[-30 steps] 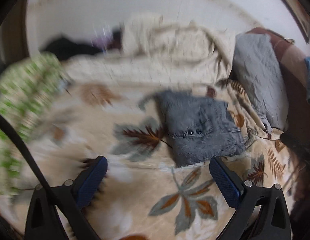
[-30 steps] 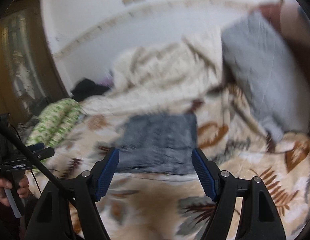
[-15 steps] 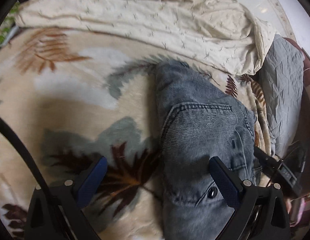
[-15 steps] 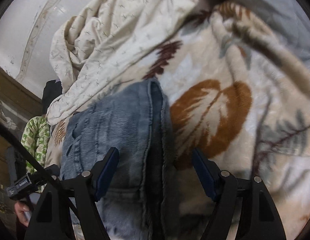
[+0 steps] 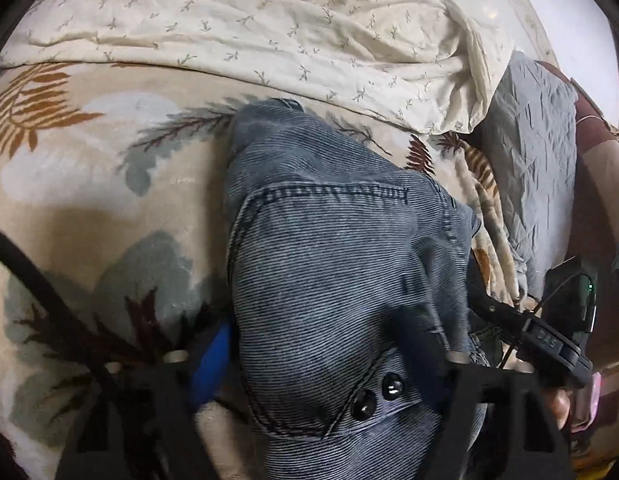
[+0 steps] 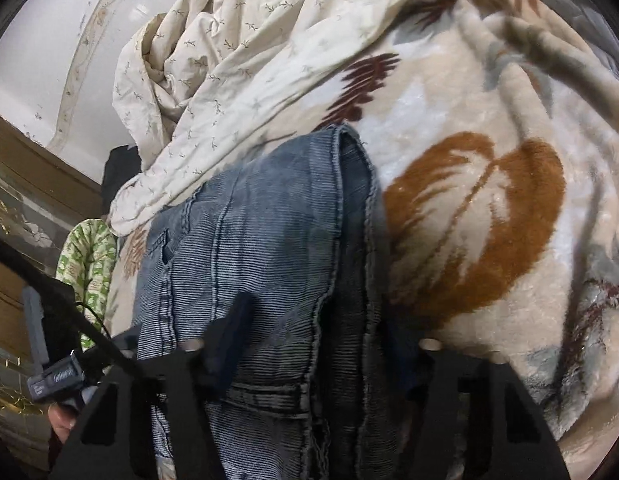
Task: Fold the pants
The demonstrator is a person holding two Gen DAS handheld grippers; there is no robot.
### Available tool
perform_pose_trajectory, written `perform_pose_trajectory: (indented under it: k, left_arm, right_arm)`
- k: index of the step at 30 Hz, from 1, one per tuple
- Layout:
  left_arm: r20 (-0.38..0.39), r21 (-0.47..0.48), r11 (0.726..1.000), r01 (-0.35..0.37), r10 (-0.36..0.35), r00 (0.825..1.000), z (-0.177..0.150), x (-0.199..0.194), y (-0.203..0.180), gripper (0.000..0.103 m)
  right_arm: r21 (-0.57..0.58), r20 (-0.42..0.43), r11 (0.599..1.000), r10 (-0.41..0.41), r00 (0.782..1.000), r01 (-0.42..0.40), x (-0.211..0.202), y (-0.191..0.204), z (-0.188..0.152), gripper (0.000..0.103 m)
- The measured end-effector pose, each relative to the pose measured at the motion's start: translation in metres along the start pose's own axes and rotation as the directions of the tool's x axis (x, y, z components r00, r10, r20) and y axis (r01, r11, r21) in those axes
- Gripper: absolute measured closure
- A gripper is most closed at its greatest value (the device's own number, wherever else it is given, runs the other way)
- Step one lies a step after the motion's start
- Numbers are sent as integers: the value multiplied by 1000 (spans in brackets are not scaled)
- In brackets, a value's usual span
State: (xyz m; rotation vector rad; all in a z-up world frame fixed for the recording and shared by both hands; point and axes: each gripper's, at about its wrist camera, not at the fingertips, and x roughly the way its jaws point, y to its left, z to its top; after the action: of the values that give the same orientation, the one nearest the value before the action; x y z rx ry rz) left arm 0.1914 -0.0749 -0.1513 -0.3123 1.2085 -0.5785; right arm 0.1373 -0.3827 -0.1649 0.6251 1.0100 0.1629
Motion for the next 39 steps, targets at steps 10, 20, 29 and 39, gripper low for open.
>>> perform_pose_trajectory:
  k: [10,20,29,39]
  left_arm:
    - [40,46,999,21,-23,999,13,-31,-15,78]
    - [218,133,991,-28,-2,976,38,-171,-43,78]
    - [305,175,972,-156,97,947,76,-251,-43,78]
    - [148,140,971,-196,175,973,69,-125,27,78]
  right_arm:
    - [37,61,998,56,997,-58,-25,12,-2,82]
    - [-83,141,992,109,984,-98,-99,120,16,85]
    - [-189,200,972,181,963,-144,-121,222,61,85]
    - [-130,79,983,140,987,-129,-25,171,50,85]
